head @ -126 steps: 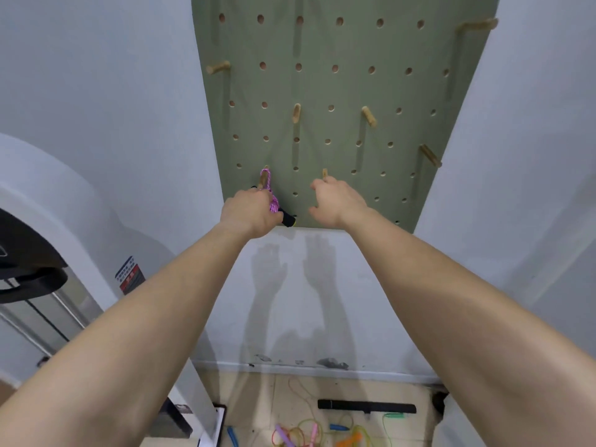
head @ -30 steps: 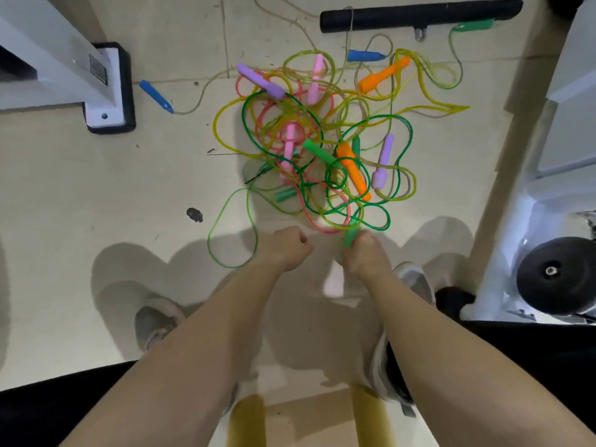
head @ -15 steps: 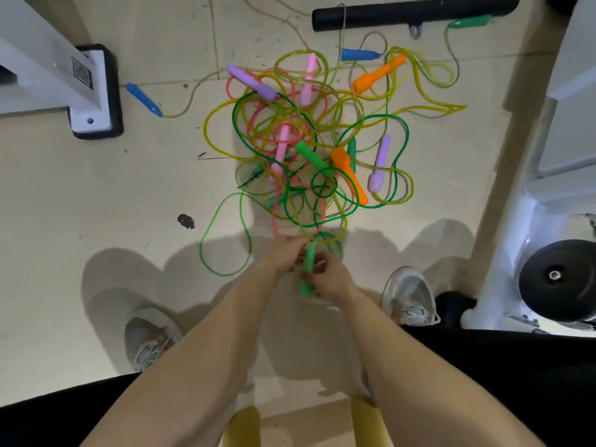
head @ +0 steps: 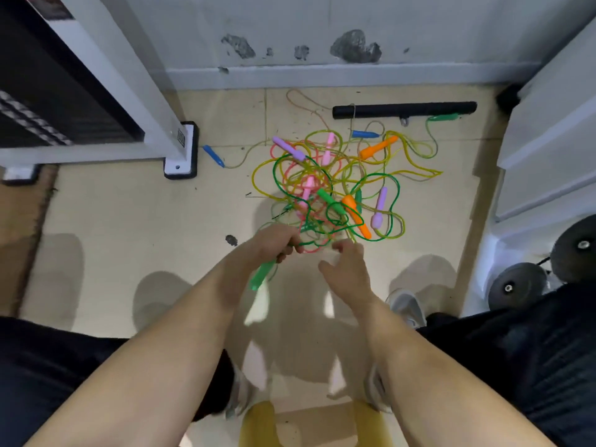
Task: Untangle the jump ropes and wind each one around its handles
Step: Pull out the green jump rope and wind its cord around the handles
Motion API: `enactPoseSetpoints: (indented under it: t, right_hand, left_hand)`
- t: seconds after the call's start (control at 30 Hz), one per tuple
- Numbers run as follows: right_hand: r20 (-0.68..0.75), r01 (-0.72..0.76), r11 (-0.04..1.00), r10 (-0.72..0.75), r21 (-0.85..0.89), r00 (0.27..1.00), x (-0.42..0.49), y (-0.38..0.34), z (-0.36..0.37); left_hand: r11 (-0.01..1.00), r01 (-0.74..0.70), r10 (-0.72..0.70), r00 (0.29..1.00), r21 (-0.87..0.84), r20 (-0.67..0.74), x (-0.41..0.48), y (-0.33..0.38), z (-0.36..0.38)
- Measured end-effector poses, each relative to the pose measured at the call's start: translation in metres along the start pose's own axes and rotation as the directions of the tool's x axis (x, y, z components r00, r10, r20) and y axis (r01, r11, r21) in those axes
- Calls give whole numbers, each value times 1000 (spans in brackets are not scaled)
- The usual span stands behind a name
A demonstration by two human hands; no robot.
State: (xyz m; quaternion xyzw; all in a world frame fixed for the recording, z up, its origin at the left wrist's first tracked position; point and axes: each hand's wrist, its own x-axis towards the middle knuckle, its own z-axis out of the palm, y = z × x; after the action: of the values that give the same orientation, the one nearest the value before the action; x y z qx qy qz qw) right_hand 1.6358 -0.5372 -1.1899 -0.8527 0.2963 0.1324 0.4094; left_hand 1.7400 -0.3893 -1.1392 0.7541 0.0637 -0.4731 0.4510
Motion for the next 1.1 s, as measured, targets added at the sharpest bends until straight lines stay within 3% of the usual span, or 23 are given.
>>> enactPoseSetpoints:
  t: [0.13,0.23,0.3,0.37,0.43,0.5,0.57,0.63,0.67,0.77,0.87,0.93,1.1]
  right_hand:
    - [144,137,982,-118,-132,983,6,-27,-29]
    - [226,234,958,-193,-168,955,9,-35,-40]
    - [194,282,950,-253,-135,948,8,-35,-45]
    - [129,187,978,-176,-87,976,7,-36,-53]
    - [48,103,994,-104,29,993,5,-42,-63]
    - [56,60,950,-81,307,995,-1,-62,-76]
    - [84,76,861,-136,504,987,-9,-89,-94]
    - [89,127,788,-224,602,971,-16,-118,-113]
    - [101,136,753,-260,644,960,-19,-132,-122]
    - [186,67,645,-316,762,930,-30,-169,-143]
    - [213,18,554,-348,832,913,-41,-195,-159]
    - [169,37,506,-354,862,920,-41,-200,-163]
    - [98,20,381,-289,924,952,-37,-183,-160]
  left_hand:
    - [984,-97,129,966,-147,225,-61,48,-15]
    - [921,-173,297,891,-348,344,-100,76,-27]
    - [844,-207,391,869,-494,304,-118,86,-41]
    - [776,-244,422,886,-582,191,-128,91,-52]
    - [725,-274,363,932,-632,12,-126,85,-59]
    - [756,-329,278,944,-565,-178,-115,71,-58]
    - [906,-332,235,911,-264,-339,-105,56,-50]
    - [967,-253,246,908,23,-339,-99,44,-36]
    - [967,-251,253,919,47,-301,-99,43,-27]
    - [911,-410,395,901,-51,-178,-99,47,-3]
    - [874,-480,485,867,70,-114,-99,57,12]
    - [875,-470,484,862,118,-149,-101,63,14]
    - [860,-450,450,891,-241,-58,-111,74,4]
